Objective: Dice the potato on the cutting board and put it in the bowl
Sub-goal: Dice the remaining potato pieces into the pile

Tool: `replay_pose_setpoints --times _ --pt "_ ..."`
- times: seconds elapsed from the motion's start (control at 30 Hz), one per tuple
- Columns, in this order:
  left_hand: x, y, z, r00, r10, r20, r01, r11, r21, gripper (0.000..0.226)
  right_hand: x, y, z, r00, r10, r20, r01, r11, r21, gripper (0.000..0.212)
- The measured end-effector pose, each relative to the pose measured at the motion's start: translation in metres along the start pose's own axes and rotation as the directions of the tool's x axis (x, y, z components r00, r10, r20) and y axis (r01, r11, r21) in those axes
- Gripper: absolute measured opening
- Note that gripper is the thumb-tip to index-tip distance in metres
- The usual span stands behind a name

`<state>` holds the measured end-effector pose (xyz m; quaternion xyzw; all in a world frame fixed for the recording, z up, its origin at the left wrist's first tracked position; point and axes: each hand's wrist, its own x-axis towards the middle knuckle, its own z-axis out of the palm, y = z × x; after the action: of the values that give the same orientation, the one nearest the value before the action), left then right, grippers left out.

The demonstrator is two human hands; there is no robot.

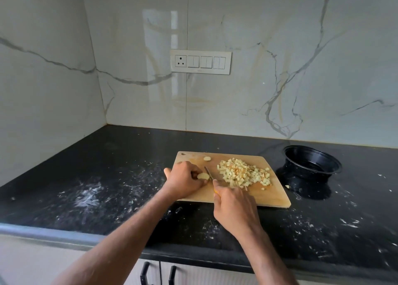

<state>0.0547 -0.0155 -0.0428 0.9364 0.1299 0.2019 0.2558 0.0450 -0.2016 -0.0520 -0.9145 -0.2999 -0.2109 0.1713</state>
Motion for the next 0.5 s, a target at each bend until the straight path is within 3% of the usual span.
replay_pose_setpoints --times 0.2,0.37,0.5 --pt "-0.004 0.002 0.006 1.000 0.003 -0.019 -0.003 1.000 0.019 0.028 0.007 -0.001 -0.003 0.998 0.052 -0.027 -0.049 0.995 0.091 0.039" --pt "-0.002 0.002 0.006 0.998 -0.049 -0.036 0.049 0.999 0.008 0.014 0.014 -0.016 0.004 0.998 0.035 -0.046 -0.032 0.998 0.062 0.032" --pt "0.002 -0.001 0.009 0.997 -0.082 -0.017 0.080 0.995 -0.061 0.019 0.015 -0.018 0.009 0.999 0.033 -0.013 -0.033 0.999 0.043 0.029"
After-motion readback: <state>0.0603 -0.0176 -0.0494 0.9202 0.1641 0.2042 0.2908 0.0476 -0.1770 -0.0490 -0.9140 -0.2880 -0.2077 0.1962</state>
